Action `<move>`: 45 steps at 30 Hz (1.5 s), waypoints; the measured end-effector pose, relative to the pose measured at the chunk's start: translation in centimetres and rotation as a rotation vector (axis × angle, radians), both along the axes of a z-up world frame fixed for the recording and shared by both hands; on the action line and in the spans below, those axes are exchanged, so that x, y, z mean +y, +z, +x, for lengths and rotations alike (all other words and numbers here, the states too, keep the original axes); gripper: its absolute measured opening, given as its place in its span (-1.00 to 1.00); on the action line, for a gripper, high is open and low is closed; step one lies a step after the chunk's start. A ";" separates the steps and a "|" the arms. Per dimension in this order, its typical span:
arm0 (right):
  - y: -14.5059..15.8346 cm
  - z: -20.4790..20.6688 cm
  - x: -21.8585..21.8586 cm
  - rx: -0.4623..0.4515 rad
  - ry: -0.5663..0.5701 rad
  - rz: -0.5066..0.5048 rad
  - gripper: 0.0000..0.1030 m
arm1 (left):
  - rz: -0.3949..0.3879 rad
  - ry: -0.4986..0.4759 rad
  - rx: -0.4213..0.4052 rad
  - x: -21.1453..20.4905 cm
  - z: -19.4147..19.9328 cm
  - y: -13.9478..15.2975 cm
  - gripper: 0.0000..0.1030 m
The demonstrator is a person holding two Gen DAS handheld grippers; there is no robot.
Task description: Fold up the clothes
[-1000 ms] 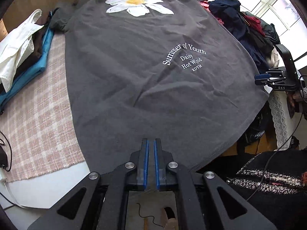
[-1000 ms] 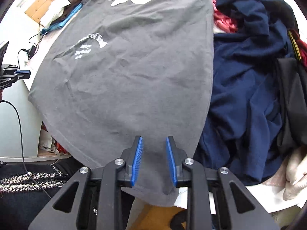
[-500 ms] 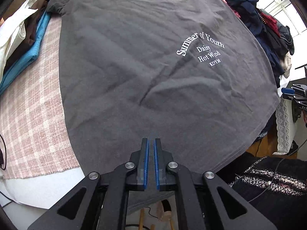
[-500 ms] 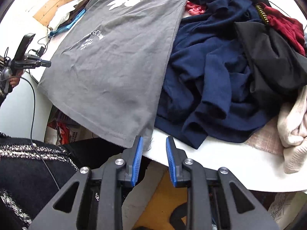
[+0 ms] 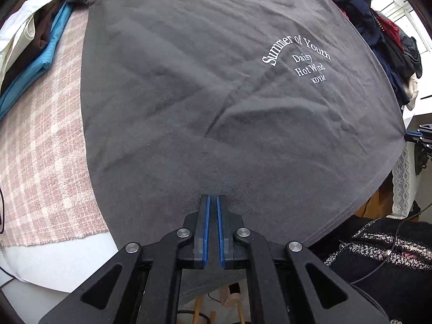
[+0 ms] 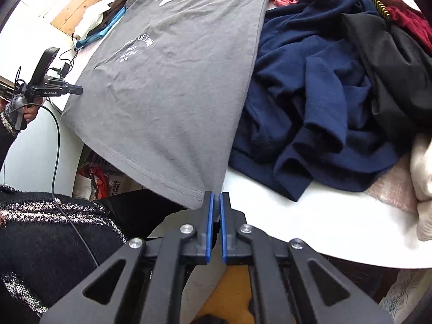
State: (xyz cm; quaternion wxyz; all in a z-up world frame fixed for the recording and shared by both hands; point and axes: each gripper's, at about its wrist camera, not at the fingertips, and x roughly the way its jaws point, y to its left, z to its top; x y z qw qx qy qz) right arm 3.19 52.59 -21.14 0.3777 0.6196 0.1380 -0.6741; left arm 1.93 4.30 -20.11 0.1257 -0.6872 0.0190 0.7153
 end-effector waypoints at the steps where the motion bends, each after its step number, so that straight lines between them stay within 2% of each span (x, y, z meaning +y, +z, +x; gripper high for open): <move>1: 0.6 -0.1 -0.1 -0.007 0.007 0.017 -0.90 | 0.003 0.009 0.001 -0.5 0.1 0.3 -0.90; 2: 1.6 -0.4 -0.3 0.004 0.007 0.017 -0.90 | 0.006 0.019 0.002 -0.9 0.2 0.5 -0.90; 5: 6.1 -2.1 -0.5 0.064 -0.007 -0.073 -0.85 | 0.040 0.069 0.038 -2.1 -0.1 2.8 -0.90; 8: 11.7 -4.3 -1.6 0.139 -0.020 -0.219 -0.74 | 0.046 0.102 0.119 -4.0 -1.2 7.1 -0.90; 9: 13.6 -5.1 -2.3 0.172 -0.022 -0.255 -0.61 | 0.047 0.110 0.151 -4.8 -1.8 8.7 -0.89; 10: 15.4 -5.8 -3.5 0.214 -0.016 -0.276 -0.50 | 0.040 0.119 0.184 -6.0 -2.7 10.3 -0.87; 13: 20.1 -8.3 -7.1 0.322 0.016 -0.340 -0.44 | 0.007 0.154 0.281 -9.1 -6.4 13.9 -0.87; 15: 22.6 -9.9 -10.0 0.377 0.044 -0.360 -0.44 | -0.024 0.165 0.334 -10.6 -9.1 15.3 -0.87; 18: 24.9 -11.7 -15.6 0.474 0.086 -0.347 -0.44 | -0.036 0.177 0.384 -12.2 -13.2 15.7 -0.88; 24: 21.7 -15.8 -24.4 0.437 0.102 -0.283 -0.44 | -0.026 0.154 0.416 -15.1 -20.8 15.4 -0.85; 28: 19.2 -18.6 -30.0 0.402 0.111 -0.240 -0.44 | -0.021 0.114 0.403 -16.4 -25.7 14.8 -0.83; 30: 18.0 -20.0 -32.8 0.384 0.115 -0.218 -0.44 | -0.029 0.089 0.388 -16.5 -28.4 14.1 -0.69; 33: 16.1 -22.1 -37.0 0.358 0.122 -0.186 -0.44 | -0.055 0.058 0.350 -15.8 -32.7 12.1 -0.59; 39: 11.4 -26.6 -42.1 0.314 0.152 -0.140 -0.43 | -0.200 0.035 0.261 -14.6 -39.7 6.4 -0.50; 42: 8.8 -29.0 -44.1 0.293 0.170 -0.121 -0.43 | -0.241 0.056 0.200 -15.0 -42.0 3.6 -0.49; 44: 7.0 -30.6 -45.5 0.279 0.182 -0.108 -0.43 | -0.241 0.049 0.184 -15.0 -42.6 2.4 -0.54; 45: 6.2 -31.3 -46.1 0.272 0.188 -0.102 -0.43 | -0.240 0.046 0.191 -15.0 -42.6 2.2 -0.78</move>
